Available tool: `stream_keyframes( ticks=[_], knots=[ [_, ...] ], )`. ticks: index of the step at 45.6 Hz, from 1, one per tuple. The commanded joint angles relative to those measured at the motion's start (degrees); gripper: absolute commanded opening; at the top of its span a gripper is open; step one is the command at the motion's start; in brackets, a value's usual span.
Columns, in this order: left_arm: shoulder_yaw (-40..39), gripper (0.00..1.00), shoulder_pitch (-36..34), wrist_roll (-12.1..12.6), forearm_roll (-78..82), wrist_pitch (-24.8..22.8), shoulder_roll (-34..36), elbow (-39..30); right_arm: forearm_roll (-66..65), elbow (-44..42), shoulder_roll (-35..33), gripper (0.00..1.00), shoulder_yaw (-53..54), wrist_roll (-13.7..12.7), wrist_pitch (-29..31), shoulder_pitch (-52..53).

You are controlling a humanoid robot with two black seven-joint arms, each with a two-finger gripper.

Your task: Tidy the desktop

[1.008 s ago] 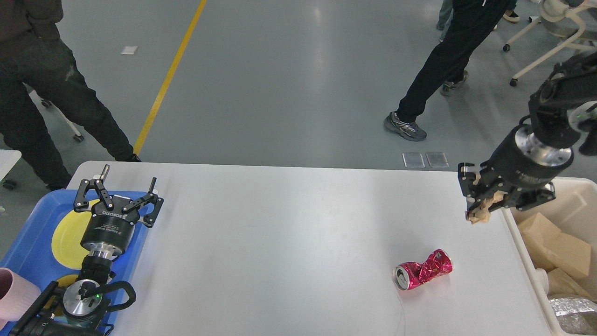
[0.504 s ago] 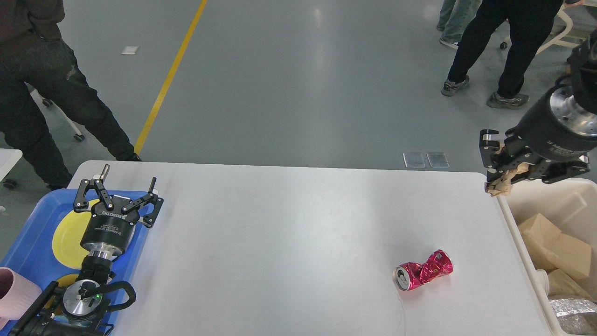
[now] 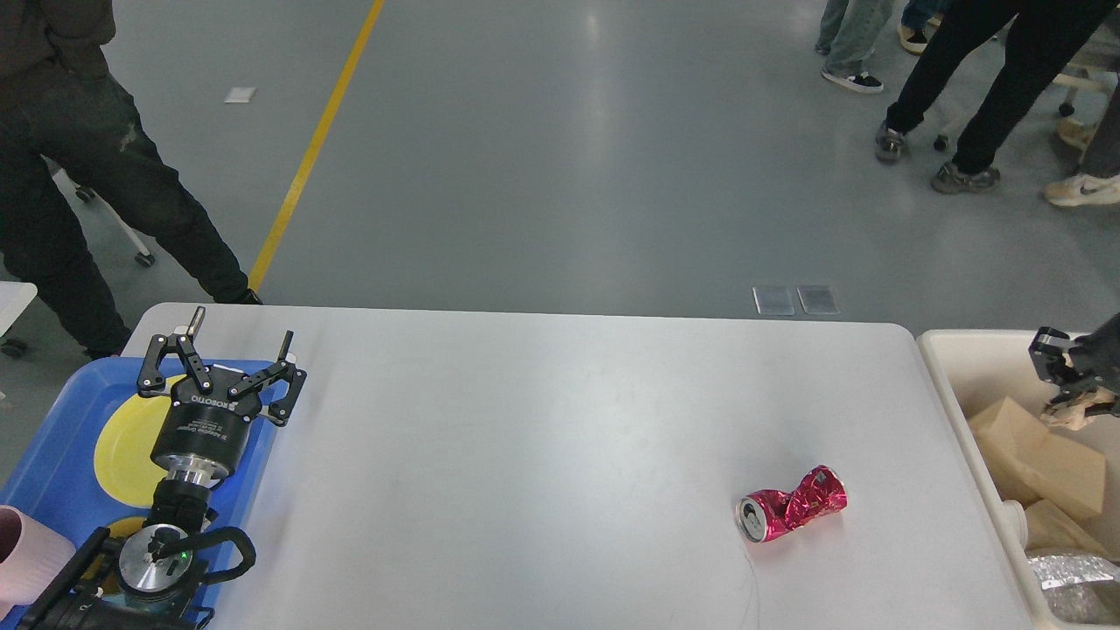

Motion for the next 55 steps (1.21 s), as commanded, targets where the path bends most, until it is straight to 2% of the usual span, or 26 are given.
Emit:
stream_keyframes(
  ticks=[1,7,16,21,26,33,45,46,48,49,52,55],
  knots=[
    [0.00,0.97,0.01,0.00,0.08,-0.02,-0.01,-0.01,-0.36,-9.40,-3.07,0.00,4.29,0.12,-0.64,-12.53],
    [0.00,0.97,0.01,0.00,-0.01,-0.02,-0.01,-0.01,-0.18,-21.00,-3.15,0.00,8.85,0.12,-0.91,-26.15],
    [0.00,0.97,0.01,0.00,-0.01,0.07,-0.01,-0.01,-0.27,-44.28,-1.84,0.00,23.79,0.03,-0.91,-50.06],
    [0.00,0.97,0.01,0.00,-0.01,0.07,-0.01,-0.01,-0.27,-60.37,3.07,0.00,30.83,0.12,-1.17,-62.71],
    [0.00,0.97,0.01,0.00,0.08,-0.02,-0.01,-0.01,-0.27,-71.72,8.97,0.00,31.54,0.12,-2.66,-71.60],
    [0.00,0.97,0.01,0.00,0.08,-0.02,-0.01,-0.01,-0.27,-74.37,11.35,0.00,31.45,-0.06,-6.53,-75.31],
    [0.00,0.97,0.01,0.00,-0.01,-0.02,-0.01,-0.01,-0.18,-74.46,11.52,0.00,31.54,-0.15,-7.32,-76.01],
    [0.00,0.97,0.01,0.00,0.08,-0.02,-0.01,-0.01,-0.18,-74.55,11.52,0.20,31.63,-0.14,-7.76,-76.01],
    [0.00,0.97,0.01,0.00,0.08,-0.02,-0.01,-0.01,0.00,-74.72,11.61,0.78,31.80,-0.14,-10.21,-76.01],
    [0.00,0.97,0.01,0.00,-0.01,-0.02,-0.01,-0.01,0.08,-74.64,11.70,1.00,31.89,-0.06,-11.97,-76.01],
    [0.00,0.97,0.01,0.00,0.08,0.07,-0.01,-0.01,0.08,-74.37,12.75,1.00,31.98,-0.06,-16.46,-76.45],
    [0.00,0.97,0.01,0.00,-0.01,-0.02,-0.01,-0.01,0.08,-74.46,13.19,1.00,31.89,-0.06,-16.91,-77.41]
  ],
)
